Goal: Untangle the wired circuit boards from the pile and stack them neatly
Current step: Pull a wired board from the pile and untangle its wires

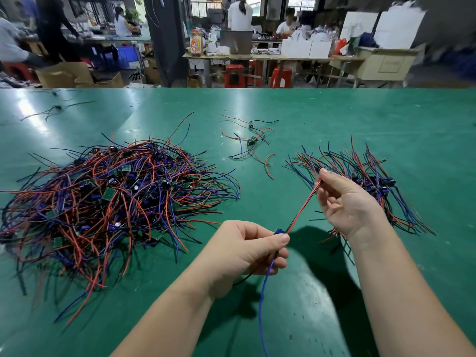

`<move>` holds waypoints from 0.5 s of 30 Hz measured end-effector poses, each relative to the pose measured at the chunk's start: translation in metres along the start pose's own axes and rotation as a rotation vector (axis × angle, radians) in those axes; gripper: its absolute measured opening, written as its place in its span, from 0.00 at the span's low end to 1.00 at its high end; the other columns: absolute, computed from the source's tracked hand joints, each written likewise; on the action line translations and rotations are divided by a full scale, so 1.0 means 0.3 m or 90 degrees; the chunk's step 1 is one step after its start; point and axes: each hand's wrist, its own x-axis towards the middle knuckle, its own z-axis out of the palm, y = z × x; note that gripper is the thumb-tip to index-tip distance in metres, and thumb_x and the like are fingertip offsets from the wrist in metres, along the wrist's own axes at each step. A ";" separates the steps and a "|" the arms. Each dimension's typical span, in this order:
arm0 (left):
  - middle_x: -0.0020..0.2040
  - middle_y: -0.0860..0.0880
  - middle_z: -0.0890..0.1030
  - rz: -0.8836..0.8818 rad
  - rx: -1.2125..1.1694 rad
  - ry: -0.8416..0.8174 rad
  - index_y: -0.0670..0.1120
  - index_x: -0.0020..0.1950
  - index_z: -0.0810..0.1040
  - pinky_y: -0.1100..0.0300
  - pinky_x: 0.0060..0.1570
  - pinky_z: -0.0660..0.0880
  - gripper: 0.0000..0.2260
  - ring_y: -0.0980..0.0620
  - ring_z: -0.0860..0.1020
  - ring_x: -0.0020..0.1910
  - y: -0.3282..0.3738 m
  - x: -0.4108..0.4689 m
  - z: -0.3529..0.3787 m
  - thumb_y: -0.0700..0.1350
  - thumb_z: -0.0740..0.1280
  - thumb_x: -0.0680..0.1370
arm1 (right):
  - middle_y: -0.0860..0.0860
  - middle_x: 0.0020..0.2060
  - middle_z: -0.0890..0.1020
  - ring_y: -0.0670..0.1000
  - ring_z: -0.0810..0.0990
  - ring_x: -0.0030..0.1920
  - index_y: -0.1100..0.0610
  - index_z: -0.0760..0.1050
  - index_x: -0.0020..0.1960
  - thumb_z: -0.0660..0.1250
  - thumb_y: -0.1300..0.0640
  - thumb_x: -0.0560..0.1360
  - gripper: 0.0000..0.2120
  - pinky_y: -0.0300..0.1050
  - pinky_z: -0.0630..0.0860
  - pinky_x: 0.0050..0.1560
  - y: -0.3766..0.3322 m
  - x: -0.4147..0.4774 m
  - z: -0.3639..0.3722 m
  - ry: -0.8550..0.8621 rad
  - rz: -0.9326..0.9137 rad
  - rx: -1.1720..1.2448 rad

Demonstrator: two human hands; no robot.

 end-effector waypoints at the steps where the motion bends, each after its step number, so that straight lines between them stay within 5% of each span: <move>1: 0.36 0.42 0.83 -0.005 -0.003 -0.002 0.43 0.33 0.82 0.64 0.29 0.76 0.10 0.53 0.80 0.29 -0.001 0.001 -0.002 0.50 0.75 0.60 | 0.50 0.27 0.79 0.42 0.77 0.25 0.58 0.77 0.39 0.71 0.61 0.72 0.05 0.31 0.73 0.26 0.000 -0.002 0.002 0.004 0.000 0.009; 5: 0.39 0.44 0.84 -0.004 -0.058 -0.024 0.44 0.33 0.83 0.63 0.34 0.78 0.08 0.53 0.81 0.34 0.005 0.000 -0.021 0.48 0.75 0.61 | 0.49 0.24 0.78 0.44 0.79 0.25 0.57 0.75 0.37 0.68 0.54 0.75 0.11 0.32 0.74 0.26 0.009 -0.001 0.011 0.009 -0.009 0.073; 9: 0.31 0.52 0.73 0.049 -0.193 -0.028 0.47 0.39 0.86 0.68 0.32 0.69 0.11 0.58 0.69 0.29 0.033 -0.003 -0.047 0.50 0.73 0.62 | 0.51 0.29 0.82 0.47 0.81 0.28 0.58 0.77 0.45 0.56 0.46 0.80 0.19 0.35 0.76 0.27 0.025 -0.001 0.020 -0.115 -0.001 -0.011; 11: 0.29 0.53 0.71 0.058 -0.300 -0.012 0.46 0.39 0.85 0.68 0.30 0.70 0.10 0.59 0.68 0.26 0.047 0.001 -0.057 0.50 0.72 0.62 | 0.53 0.33 0.83 0.49 0.80 0.29 0.59 0.76 0.54 0.63 0.54 0.78 0.10 0.38 0.77 0.29 0.065 -0.021 0.035 -0.216 -0.013 -0.149; 15: 0.30 0.49 0.81 0.018 -0.422 0.014 0.44 0.30 0.82 0.65 0.27 0.77 0.07 0.56 0.78 0.25 0.066 -0.001 -0.062 0.48 0.70 0.64 | 0.54 0.36 0.81 0.48 0.78 0.34 0.58 0.78 0.57 0.72 0.72 0.67 0.20 0.38 0.75 0.37 0.174 -0.075 0.075 -0.437 -0.080 -0.393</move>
